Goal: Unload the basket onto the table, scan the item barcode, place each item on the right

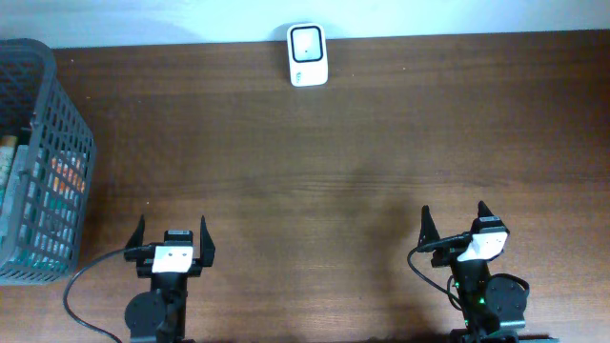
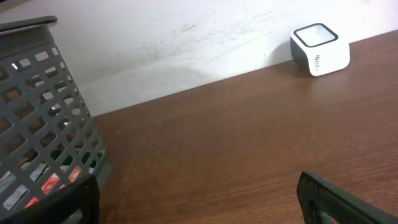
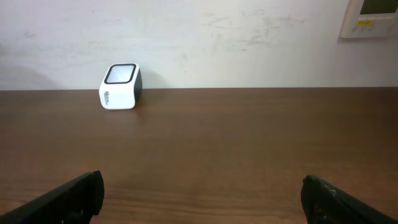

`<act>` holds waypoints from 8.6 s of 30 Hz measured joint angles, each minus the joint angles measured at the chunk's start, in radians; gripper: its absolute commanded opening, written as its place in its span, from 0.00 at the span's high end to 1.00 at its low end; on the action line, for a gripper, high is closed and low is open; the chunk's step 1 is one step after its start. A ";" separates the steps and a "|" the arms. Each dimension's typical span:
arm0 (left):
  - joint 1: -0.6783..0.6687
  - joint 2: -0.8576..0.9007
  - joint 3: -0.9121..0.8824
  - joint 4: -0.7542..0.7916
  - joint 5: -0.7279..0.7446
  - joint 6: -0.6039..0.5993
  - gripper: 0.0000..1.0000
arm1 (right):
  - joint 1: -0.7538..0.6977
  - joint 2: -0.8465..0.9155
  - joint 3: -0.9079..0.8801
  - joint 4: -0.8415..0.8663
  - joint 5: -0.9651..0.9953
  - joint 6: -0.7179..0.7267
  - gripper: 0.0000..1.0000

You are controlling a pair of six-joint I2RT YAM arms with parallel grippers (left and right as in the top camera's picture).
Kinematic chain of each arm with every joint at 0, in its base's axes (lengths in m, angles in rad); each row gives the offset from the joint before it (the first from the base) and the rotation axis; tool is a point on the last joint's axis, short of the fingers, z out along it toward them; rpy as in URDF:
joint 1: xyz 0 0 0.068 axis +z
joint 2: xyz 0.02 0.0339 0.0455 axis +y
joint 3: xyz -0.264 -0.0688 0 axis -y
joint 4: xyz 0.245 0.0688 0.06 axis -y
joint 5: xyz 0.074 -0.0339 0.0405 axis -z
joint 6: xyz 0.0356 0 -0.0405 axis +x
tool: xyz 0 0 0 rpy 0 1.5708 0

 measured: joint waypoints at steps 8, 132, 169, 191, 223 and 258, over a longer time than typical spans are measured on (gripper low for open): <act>0.000 0.000 -0.002 0.091 0.016 -0.065 0.01 | 0.000 0.000 0.000 0.000 0.000 0.000 0.02; -0.108 2.024 2.257 -1.419 0.392 -0.102 1.00 | 0.001 0.000 0.000 0.000 0.003 0.000 0.02; -0.011 1.836 2.195 -1.159 0.045 -0.498 0.01 | 0.001 0.000 0.000 0.000 0.003 0.000 0.02; 0.790 1.777 1.588 -0.552 0.099 -0.243 0.09 | 0.001 0.000 0.000 0.000 0.003 0.000 0.02; 0.848 1.993 1.485 -0.550 0.130 -0.078 0.33 | 0.001 0.000 0.000 0.000 0.003 0.001 0.02; 0.762 1.410 1.933 -0.952 0.584 -0.327 1.00 | 0.001 0.000 0.000 0.000 0.003 0.000 0.02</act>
